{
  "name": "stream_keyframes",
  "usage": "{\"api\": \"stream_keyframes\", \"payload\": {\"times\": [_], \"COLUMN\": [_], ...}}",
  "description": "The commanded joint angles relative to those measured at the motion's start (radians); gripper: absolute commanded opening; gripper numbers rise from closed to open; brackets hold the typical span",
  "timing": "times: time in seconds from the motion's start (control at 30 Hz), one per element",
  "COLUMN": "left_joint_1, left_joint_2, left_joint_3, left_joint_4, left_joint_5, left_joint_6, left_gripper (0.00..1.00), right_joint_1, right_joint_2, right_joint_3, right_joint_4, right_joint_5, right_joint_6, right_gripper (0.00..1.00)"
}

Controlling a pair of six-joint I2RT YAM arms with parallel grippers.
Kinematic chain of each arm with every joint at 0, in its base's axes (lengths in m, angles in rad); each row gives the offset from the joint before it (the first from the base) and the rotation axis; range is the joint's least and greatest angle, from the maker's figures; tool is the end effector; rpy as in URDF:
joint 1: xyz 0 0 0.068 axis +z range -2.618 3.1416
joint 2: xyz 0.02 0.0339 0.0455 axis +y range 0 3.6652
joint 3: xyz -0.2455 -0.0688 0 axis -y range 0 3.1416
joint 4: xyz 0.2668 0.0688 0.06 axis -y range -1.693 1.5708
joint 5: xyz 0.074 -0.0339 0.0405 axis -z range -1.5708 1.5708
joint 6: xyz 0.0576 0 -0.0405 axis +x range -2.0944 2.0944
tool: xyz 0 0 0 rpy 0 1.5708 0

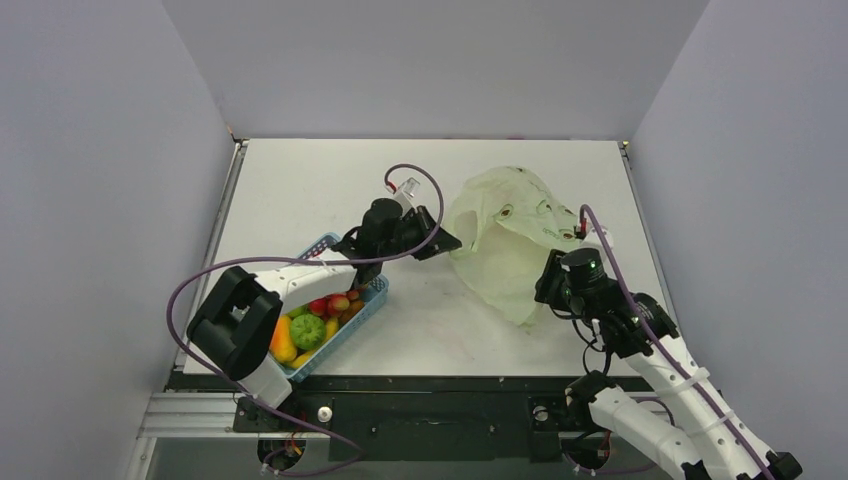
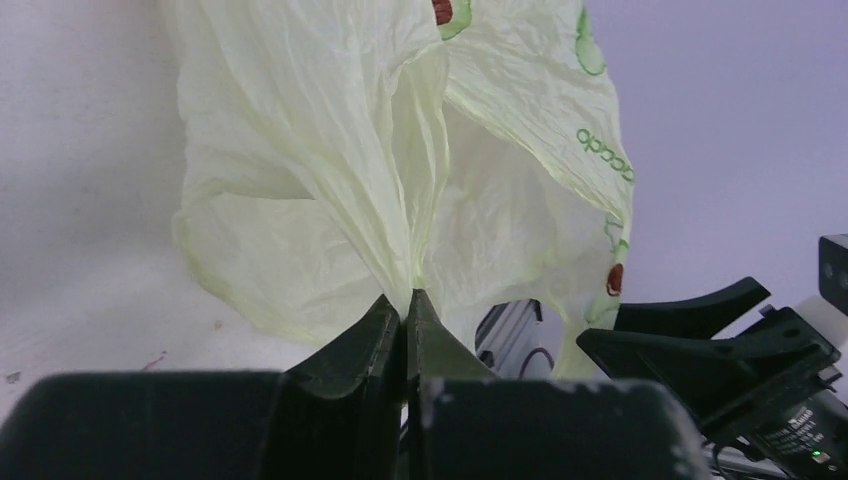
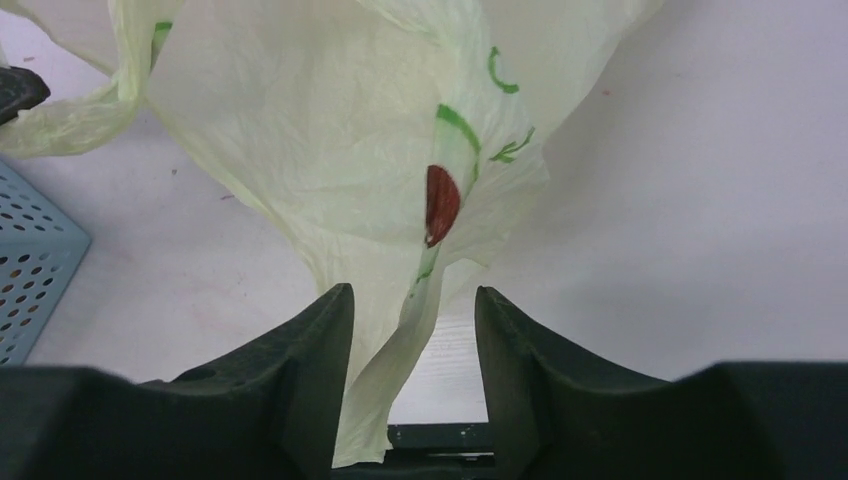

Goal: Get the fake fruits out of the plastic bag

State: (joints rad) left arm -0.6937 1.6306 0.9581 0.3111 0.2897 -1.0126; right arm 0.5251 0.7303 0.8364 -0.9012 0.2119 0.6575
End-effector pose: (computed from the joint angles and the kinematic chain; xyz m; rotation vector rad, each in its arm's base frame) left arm 0.2983 -0.2694 0.1936 -0.1293 2.1894 -1.3454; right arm 0.1681 0.0834 0.2722 0.2590 2.3534 0.3298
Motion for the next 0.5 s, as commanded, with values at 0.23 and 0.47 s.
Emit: {"api": "stream_keyframes", "payload": {"times": [0.23, 0.47], "left_joint_1": [0.074, 0.124], "left_joint_2": [-0.068, -0.059], "left_joint_3": [0.057, 0.036], "left_joint_4": [0.190, 0.283], "left_joint_5": [0.163, 0.170], "left_joint_6": [-0.266, -0.393], "left_gripper": [0.00, 0.00], "right_joint_1": [0.015, 0.070], "right_joint_2": [0.172, 0.357], "right_joint_3": [0.385, 0.385], "right_joint_4": [-0.059, 0.140], "right_joint_5": [0.277, 0.173], "right_joint_6": [-0.256, -0.657], "right_gripper": [0.63, 0.75]}}
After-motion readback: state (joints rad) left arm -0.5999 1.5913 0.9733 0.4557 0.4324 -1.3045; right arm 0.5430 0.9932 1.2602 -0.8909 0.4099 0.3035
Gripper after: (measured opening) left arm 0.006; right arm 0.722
